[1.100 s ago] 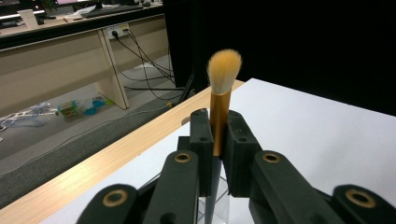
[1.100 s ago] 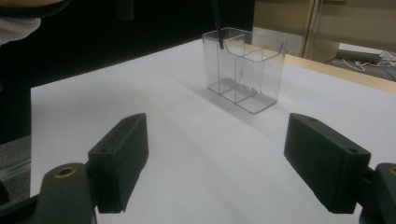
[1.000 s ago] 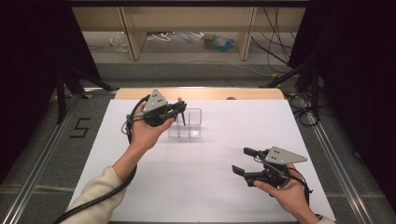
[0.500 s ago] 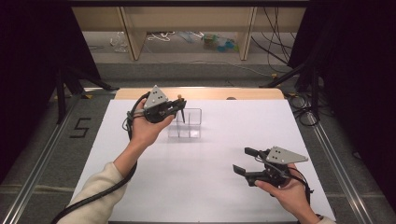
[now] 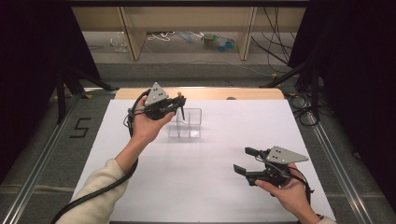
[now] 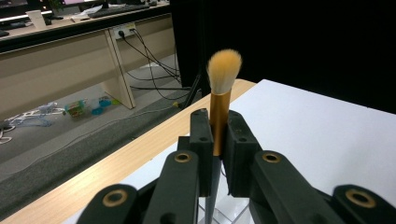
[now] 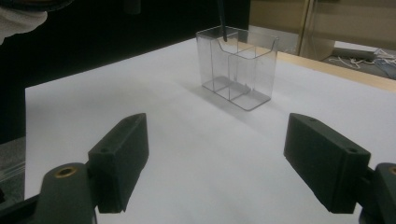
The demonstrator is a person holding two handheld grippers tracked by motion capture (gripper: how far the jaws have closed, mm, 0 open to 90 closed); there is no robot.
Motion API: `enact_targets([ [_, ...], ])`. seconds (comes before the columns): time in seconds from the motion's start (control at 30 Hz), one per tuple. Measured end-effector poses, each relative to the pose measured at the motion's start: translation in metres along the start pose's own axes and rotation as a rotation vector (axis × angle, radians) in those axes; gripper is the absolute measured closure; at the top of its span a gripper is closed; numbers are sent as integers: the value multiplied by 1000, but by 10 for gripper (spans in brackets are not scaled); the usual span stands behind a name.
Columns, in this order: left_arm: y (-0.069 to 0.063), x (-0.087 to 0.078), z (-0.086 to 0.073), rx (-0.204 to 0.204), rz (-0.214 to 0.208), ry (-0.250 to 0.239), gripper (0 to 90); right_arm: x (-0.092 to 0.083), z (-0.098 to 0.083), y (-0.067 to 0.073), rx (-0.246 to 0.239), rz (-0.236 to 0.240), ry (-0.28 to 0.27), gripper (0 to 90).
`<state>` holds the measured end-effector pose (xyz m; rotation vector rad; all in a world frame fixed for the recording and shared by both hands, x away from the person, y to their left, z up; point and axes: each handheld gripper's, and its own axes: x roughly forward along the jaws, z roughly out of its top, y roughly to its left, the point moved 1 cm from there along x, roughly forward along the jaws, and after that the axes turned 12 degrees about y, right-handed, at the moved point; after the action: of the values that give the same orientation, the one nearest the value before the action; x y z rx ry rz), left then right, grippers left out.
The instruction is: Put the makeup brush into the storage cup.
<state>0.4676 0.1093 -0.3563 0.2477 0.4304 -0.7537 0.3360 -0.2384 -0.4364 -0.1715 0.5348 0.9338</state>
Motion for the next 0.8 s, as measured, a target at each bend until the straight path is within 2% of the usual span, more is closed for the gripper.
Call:
enact_targets([
  [0.23,1,3,1,1,6,6,834,1,0,-1,-10,5,-9,231],
  [0.27,1,4,1,1,5,8,834,0,0,-1,-10,0,6,231],
  [0.4,2,6,2,4,9,11,834,0,0,0,9,0,3,232],
  [0.43,3,6,2,5,9,11,834,1,0,-1,-6,-8,-9,232],
  [0.7,5,9,2,2,14,15,834,1,0,-1,-8,-6,-7,232],
  [0.73,5,9,2,2,14,15,834,0,-1,0,10,2,6,233],
  [0.8,6,10,2,0,15,15,834,0,-1,0,10,4,6,233],
])
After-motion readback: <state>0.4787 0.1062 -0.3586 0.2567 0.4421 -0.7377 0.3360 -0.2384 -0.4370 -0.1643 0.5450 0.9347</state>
